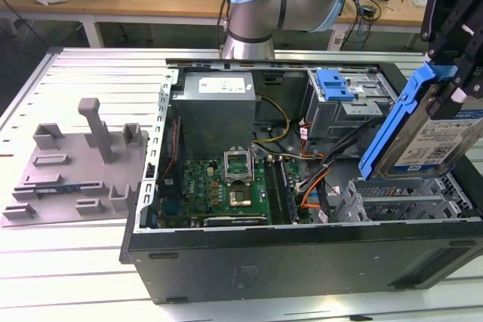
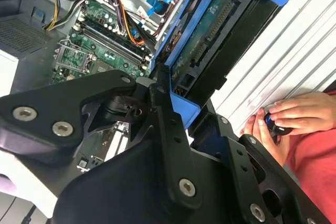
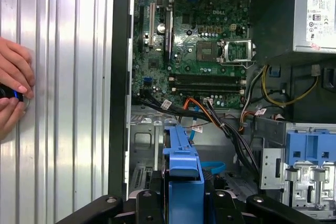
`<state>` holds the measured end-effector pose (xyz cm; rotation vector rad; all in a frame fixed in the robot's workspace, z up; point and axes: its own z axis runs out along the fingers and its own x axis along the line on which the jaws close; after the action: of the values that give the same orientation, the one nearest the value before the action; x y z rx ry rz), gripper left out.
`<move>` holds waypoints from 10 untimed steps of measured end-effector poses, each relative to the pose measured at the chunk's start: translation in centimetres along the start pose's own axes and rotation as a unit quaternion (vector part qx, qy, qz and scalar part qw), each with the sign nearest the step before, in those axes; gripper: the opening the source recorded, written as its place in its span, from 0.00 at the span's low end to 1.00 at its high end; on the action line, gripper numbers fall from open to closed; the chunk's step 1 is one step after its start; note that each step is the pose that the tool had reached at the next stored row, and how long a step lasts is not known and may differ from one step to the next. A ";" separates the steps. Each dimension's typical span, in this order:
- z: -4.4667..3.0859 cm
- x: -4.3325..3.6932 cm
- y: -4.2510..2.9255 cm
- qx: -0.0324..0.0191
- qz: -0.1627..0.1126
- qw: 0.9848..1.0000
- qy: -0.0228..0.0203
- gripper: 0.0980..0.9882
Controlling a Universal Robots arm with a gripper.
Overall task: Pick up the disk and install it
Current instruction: 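Insert the disk into the insertion slot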
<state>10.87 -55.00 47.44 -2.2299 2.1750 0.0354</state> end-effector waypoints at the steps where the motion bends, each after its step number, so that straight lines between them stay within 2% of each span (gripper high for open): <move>1: 0.00 0.00 0.00 0.000 0.001 1.000 0.000 0.30; 10: 0.46 0.01 -0.01 0.000 0.005 1.000 0.000 0.30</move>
<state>10.88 -55.00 46.98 -2.2195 2.1853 0.0353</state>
